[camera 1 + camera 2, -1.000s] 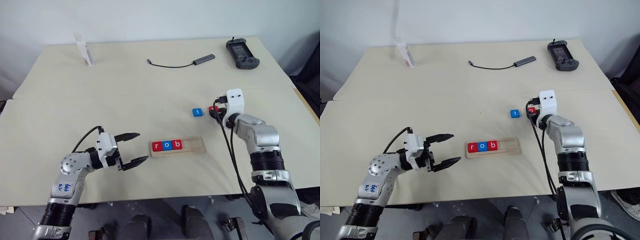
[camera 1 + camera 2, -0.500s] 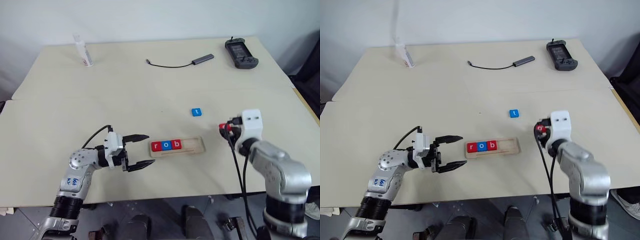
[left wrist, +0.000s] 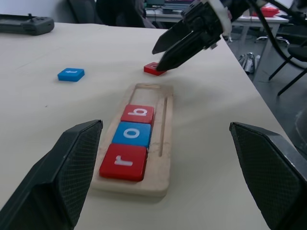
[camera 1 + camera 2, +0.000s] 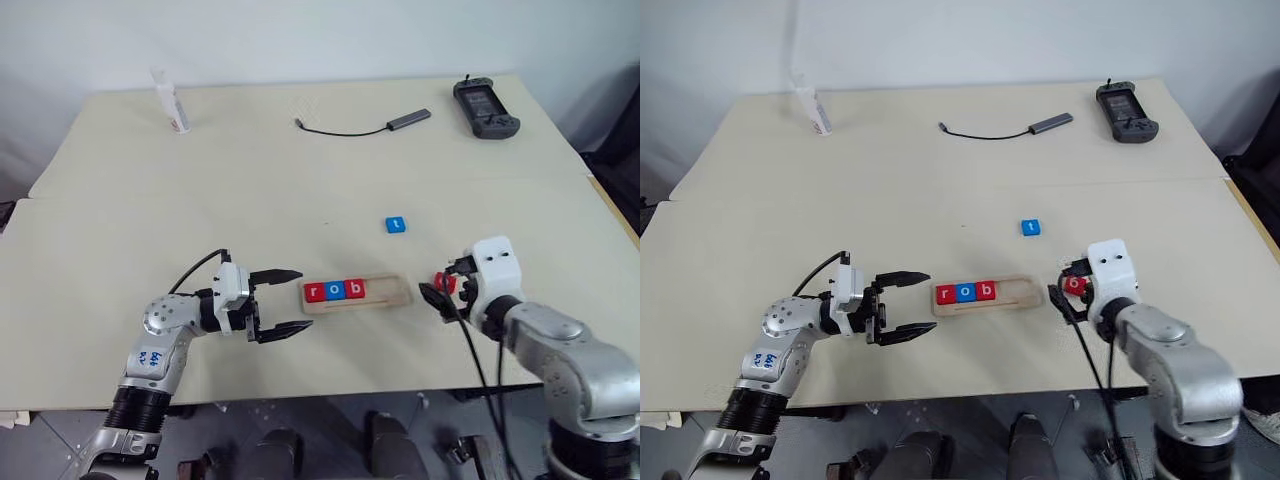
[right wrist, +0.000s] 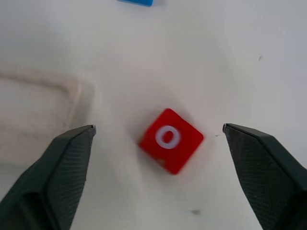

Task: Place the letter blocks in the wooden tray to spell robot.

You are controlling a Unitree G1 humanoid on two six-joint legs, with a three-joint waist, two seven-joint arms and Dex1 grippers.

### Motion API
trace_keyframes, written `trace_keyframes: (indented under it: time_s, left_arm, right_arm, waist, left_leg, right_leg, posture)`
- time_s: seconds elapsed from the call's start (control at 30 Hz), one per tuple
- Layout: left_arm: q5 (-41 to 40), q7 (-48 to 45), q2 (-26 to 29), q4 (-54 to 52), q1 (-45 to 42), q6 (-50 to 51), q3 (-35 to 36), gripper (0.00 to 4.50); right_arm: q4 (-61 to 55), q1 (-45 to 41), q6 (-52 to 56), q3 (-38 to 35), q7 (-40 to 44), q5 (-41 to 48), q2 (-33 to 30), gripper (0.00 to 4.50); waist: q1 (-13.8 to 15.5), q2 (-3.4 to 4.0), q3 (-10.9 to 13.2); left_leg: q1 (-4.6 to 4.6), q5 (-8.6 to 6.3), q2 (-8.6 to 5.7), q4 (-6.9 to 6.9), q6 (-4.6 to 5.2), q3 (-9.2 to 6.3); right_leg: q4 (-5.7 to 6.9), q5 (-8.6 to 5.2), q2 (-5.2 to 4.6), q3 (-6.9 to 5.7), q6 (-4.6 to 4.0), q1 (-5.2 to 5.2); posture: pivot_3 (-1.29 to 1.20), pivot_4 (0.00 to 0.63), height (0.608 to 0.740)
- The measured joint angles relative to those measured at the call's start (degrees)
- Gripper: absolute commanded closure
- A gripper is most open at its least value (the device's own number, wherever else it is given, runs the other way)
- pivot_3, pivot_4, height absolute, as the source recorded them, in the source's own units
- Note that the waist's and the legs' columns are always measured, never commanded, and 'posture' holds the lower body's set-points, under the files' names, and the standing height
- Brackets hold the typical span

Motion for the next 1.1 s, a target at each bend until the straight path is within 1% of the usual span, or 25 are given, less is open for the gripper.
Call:
trace_keyframes:
  time_s: [0.07,0.1,0.13,0.3,0.43,0.53,0.77,0.9,1.1]
  left_arm:
    - [0.02,0.25,0.9,-0.18,0.58,0.0,0.69,0.0]
    - [0.02,0.54,1.18,-0.2,0.72,0.0,0.97,0.0]
    - [0.01,0.66,1.24,-0.29,0.79,0.0,1.12,0.0]
    - [-0.12,1.2,1.35,-2.27,1.43,0.02,1.26,0.0]
    - [-0.34,1.05,2.07,-3.98,3.15,0.67,1.39,0.0]
    - [-0.35,1.07,2.21,-5.03,4.0,0.89,1.33,0.0]
    - [-0.35,1.89,2.95,-6.49,4.66,0.93,1.92,0.0]
    - [-0.35,2.54,3.04,-6.61,5.56,0.85,2.04,0.0]
    - [-0.35,3.39,3.03,-6.75,5.82,0.66,2.09,0.0]
  right_arm:
    - [5.62,0.33,-8.66,1.59,9.53,-0.14,-9.03,0.03]
    - [8.8,0.07,-13.43,2.52,13.88,-0.23,-12.06,0.03]
    - [11.3,-0.37,-16.75,3.18,16.66,-0.29,-13.25,0.03]
    - [27.51,-6.71,-30.46,10.76,29.18,-2.3,-14.35,0.03]
    - [38.5,-12.61,-38.73,14.74,35.49,-5.14,-14.26,0.03]
    - [45.47,-17.34,-43.19,16.93,37.94,-7.91,-13.02,0.66]
    - [48.02,-20.04,-47.09,19.04,44.59,-9.94,-12.63,3.03]
    - [47.3,-23.53,-45.7,20.67,47.22,-9.84,-9.78,3.06]
    - [38.65,-29.24,-38.66,22.02,49.04,-7.4,-5.8,3.06]
  waist:
    - [0.13,-0.01,0.02]
    - [0.14,-0.02,0.02]
    - [0.14,-0.02,0.01]
    - [0.02,-0.06,0.02]
    - [0.04,-0.06,0.02]
    - [0.03,-0.06,0.02]
    - [0.07,-0.06,0.02]
    - [-0.1,-0.05,0.03]
    - [0.29,-0.04,0.03]
  left_leg:
    - [0.02,0.0,0.05,-0.03,0.02,0.1]
    - [0.04,0.0,0.06,-0.03,0.02,0.12]
    - [0.04,0.0,0.09,-0.03,0.02,0.13]
    - [0.07,-0.01,0.15,-0.02,0.01,0.37]
    - [0.07,-0.01,0.14,0.0,0.01,0.37]
    - [0.1,-0.01,0.17,0.03,0.0,0.43]
    - [0.1,-0.03,0.18,0.04,-0.02,0.42]
    - [0.07,-0.04,0.2,0.03,-0.04,0.46]
    - [0.01,-0.05,0.17,0.04,-0.03,0.38]
  right_leg:
    - [-0.08,0.03,0.0,-0.02,0.06,0.05]
    - [-0.12,0.03,0.0,-0.02,0.06,0.05]
    - [-0.13,0.04,0.01,-0.03,0.07,0.05]
    - [-0.11,0.07,-0.04,-0.02,0.12,-0.02]
    - [-0.13,0.07,-0.05,-0.03,0.12,-0.02]
    - [-0.14,0.09,-0.05,-0.06,0.16,-0.01]
    - [-0.14,0.09,-0.05,-0.07,0.15,-0.02]
    - [-0.12,0.09,-0.05,-0.06,0.15,-0.1]
    - [-0.13,0.1,-0.09,-0.13,0.14,-0.11]
  posture:
    - [0.0,0.15,0.74]
    - [0.0,0.15,0.74]
    - [0.0,0.15,0.74]
    - [0.0,0.15,0.74]
    - [0.0,0.15,0.74]
    - [0.0,0.15,0.74]
    - [0.0,0.15,0.74]
    - [0.0,0.15,0.74]
    - [0.0,0.15,0.74]
